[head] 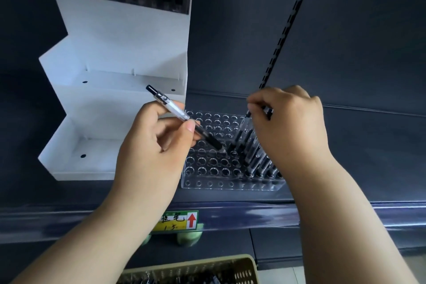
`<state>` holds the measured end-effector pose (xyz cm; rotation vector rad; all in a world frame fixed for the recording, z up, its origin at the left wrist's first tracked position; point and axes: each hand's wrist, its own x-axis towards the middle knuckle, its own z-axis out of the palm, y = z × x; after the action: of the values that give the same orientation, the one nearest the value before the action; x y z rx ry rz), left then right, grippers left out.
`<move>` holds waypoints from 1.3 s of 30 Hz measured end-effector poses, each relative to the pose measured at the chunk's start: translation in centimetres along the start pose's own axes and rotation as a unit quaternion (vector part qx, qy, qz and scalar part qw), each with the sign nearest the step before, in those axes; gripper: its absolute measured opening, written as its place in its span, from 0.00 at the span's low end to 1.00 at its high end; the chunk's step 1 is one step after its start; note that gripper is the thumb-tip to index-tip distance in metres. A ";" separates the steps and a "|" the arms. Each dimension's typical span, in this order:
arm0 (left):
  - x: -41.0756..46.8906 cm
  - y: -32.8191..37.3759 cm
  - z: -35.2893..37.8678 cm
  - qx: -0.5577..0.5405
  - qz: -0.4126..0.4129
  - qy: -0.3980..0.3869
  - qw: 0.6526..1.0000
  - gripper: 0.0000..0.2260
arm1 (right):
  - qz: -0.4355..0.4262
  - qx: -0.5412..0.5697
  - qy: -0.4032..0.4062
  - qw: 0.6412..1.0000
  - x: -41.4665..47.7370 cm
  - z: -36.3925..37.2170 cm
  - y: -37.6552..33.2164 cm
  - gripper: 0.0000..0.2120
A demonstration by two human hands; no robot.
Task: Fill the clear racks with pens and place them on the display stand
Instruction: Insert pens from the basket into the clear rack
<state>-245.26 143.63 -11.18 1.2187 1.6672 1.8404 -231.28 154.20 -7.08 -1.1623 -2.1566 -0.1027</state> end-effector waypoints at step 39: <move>2.9 -2.2 5.8 0.290 0.090 -0.195 0.932 0.07 | 0.010 0.034 0.037 0.999 -1.2 -3.4 1.3 0.19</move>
<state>-242.88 149.88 -12.63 1.8833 1.9640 1.0898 -228.01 152.91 -5.47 -1.1240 -2.0681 -0.0611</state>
